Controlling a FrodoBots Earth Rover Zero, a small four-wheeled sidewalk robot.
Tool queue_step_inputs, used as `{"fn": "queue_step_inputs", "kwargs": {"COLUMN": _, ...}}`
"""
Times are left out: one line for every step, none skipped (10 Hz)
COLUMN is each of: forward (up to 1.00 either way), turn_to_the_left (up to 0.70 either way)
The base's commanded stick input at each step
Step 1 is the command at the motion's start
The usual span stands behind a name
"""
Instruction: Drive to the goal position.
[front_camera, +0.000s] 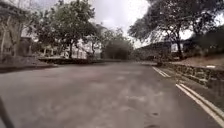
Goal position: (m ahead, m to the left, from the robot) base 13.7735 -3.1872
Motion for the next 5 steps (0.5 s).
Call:
{"fn": "queue_step_inputs", "kwargs": {"forward": 0.70, "turn_to_the_left": 0.00}}
{"fn": "queue_step_inputs", "kwargs": {"forward": 0.70, "turn_to_the_left": 0.00}}
{"fn": "queue_step_inputs", "kwargs": {"forward": 0.70, "turn_to_the_left": -0.05}}
{"fn": "queue_step_inputs", "kwargs": {"forward": 0.70, "turn_to_the_left": -0.15}}
{"fn": "queue_step_inputs", "kwargs": {"forward": 0.70, "turn_to_the_left": -0.26}}
